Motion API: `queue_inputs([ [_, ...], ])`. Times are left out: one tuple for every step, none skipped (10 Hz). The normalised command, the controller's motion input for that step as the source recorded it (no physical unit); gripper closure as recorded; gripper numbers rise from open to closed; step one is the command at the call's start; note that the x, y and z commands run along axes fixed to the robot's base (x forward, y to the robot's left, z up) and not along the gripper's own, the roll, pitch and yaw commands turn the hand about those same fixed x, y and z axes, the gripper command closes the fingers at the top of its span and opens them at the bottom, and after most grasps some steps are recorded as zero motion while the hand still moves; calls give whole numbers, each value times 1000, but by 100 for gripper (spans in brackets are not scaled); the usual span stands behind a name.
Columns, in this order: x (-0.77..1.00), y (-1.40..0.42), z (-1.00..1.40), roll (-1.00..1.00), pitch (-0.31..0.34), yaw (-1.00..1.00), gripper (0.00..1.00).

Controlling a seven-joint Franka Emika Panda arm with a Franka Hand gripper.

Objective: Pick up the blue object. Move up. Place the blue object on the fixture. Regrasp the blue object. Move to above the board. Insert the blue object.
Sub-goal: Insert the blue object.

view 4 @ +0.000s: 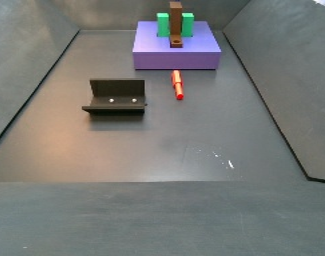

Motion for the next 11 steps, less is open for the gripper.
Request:
queue_inputs([
  [280, -29, -180, 176, 199, -117, 100],
  [9, 0, -129, 150, 60, 0, 100],
  [49, -60, -120, 119, 47, 0, 100],
  [103, -114, -191, 97, 51, 0, 100],
  [0, -94, -206, 44, 16, 0, 100],
  [91, -114, -200, 40, 3, 0, 100],
  [271, -180, -209, 53, 3, 0, 100],
  [226, -97, -220, 57, 0, 0, 100],
  [80, 0, -229, 71, 0, 0, 100],
  [0, 11, -186, 114, 0, 0, 100],
  [-134, 3, -189, 149, 0, 0, 100],
])
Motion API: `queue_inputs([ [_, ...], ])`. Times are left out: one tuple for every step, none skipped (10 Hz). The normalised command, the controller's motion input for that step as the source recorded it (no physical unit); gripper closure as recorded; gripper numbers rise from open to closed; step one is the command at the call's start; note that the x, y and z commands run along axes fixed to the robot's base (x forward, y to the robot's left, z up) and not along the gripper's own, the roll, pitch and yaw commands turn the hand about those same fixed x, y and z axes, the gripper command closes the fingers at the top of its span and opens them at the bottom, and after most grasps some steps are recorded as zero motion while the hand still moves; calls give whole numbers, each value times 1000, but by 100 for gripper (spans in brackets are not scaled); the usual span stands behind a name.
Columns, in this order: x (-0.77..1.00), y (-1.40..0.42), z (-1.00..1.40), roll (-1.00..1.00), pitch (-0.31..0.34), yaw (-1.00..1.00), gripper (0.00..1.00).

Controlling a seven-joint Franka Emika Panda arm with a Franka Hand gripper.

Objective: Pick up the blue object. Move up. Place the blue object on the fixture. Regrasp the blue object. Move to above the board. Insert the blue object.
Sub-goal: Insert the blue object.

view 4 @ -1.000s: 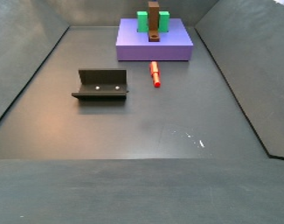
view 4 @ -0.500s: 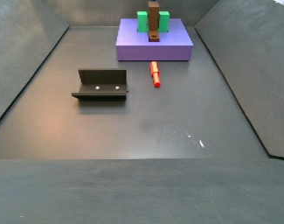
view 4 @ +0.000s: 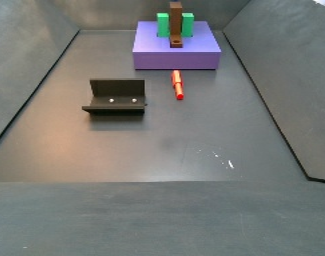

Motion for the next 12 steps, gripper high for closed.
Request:
queue_inputs([
  [-51, 0, -146, 66, 0, 0, 100],
  [0, 0, -131, 33, 0, 0, 100],
  [129, 0, -86, 0, 0, 0, 100],
  [194, 0, -103, 0, 0, 0, 100],
  [171, 0, -114, 0, 0, 0, 100],
  [131, 0, -117, 4, 0, 9, 100],
  [0, 0, -143, 9, 0, 0, 100],
  [-74, -17, -206, 63, 0, -6, 100],
  [0, -57, -254, 114, 0, -3, 100],
  [111, -100, -326, 164, 27, -14, 100],
  [223, -51, -471, 167, 50, -49, 100],
  [326, -43, -489, 156, 60, -83, 100],
])
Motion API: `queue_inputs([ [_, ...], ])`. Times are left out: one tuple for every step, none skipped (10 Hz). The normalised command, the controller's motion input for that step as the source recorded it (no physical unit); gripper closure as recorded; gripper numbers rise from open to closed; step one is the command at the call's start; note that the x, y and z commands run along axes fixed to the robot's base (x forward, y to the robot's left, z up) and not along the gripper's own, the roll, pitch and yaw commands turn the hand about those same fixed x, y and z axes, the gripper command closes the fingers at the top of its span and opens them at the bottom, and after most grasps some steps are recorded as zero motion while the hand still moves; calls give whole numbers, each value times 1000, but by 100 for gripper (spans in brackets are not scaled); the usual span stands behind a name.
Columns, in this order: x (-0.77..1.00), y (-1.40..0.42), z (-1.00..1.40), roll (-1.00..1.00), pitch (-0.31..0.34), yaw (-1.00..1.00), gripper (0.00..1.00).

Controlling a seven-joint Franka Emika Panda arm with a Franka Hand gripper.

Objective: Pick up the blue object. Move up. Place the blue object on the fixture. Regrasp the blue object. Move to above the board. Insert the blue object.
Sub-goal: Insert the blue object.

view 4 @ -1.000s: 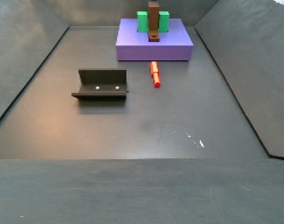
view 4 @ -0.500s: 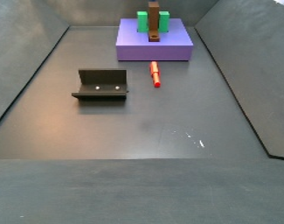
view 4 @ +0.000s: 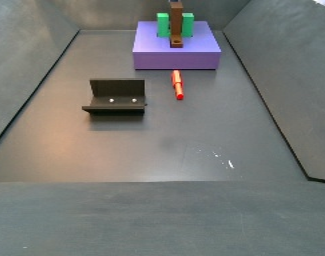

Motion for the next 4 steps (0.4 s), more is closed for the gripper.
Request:
queue_inputs([
  [209, 0, -526, 201, 29, -74, 100],
  [-46, 34, -577, 223, 0, -137, 100],
  [-117, 0, -526, 76, 0, -163, 100],
  [0, 0, 0, 0, 0, 0, 100],
])
